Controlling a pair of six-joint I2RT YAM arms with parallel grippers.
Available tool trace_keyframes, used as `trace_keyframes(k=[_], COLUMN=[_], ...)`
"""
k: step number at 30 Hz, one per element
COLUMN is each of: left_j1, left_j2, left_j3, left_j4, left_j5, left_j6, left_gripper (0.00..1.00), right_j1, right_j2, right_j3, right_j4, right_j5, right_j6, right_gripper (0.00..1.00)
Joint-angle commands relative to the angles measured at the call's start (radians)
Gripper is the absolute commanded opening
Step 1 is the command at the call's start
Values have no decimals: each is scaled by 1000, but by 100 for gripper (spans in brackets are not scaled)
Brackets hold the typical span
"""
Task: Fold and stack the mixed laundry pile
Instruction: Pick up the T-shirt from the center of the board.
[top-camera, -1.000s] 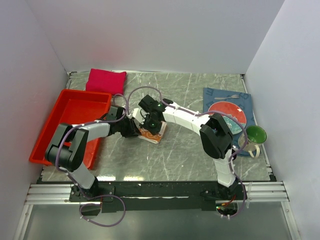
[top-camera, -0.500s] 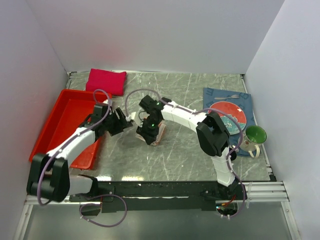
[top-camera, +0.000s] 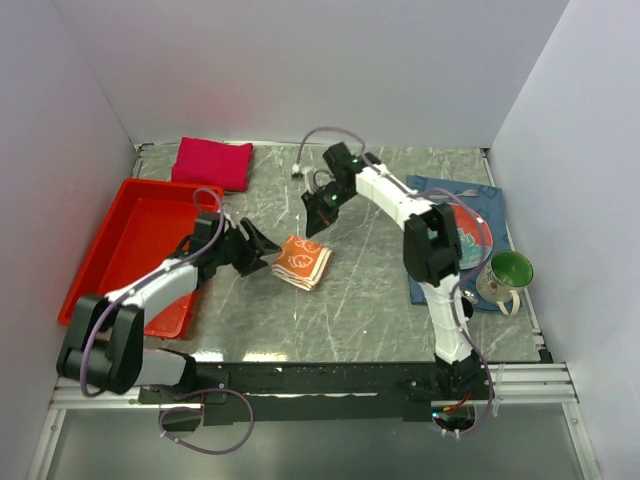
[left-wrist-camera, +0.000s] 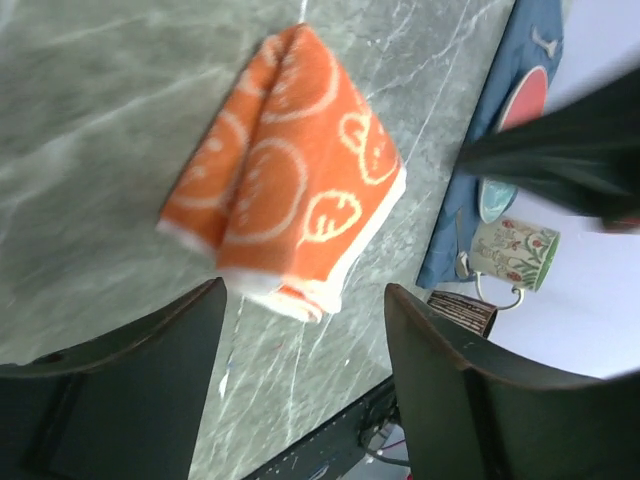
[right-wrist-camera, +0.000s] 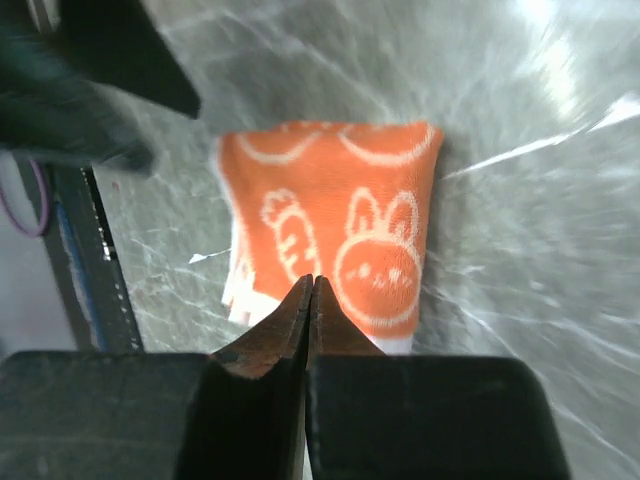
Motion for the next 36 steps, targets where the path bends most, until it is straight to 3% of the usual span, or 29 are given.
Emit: trace_keyframes(k=[1,6,14,24,27,33,36], left_j1=[-31,-40,-66,-99,-122,-146,-146], left_j2=[89,224,561,654,687,715,694], left_j3=[139,302,521,518,512,536,581], left_j4=[10,-187,-350,-558,-603,-566,-559], left_j5=[-9,-58,108,138,111,50,5], left_j6=[57,300,568,718,724,675,672], left_gripper=[69,72,74,66,54,1,1], right_j1=[27,27,26,14,9,4,-8], right_j2=[115,162,184,198,202,199,175], right_j3=[-3,-55,-60,-43,-37,-22,-13], right_j4=[-56,-28,-11,-13,-10,-19,-21], right_j5=[1,156,190,186,181,154,106], right_j6=[113,176,196,213,216,207,184], right_gripper=[0,0,0,0,0,0,0])
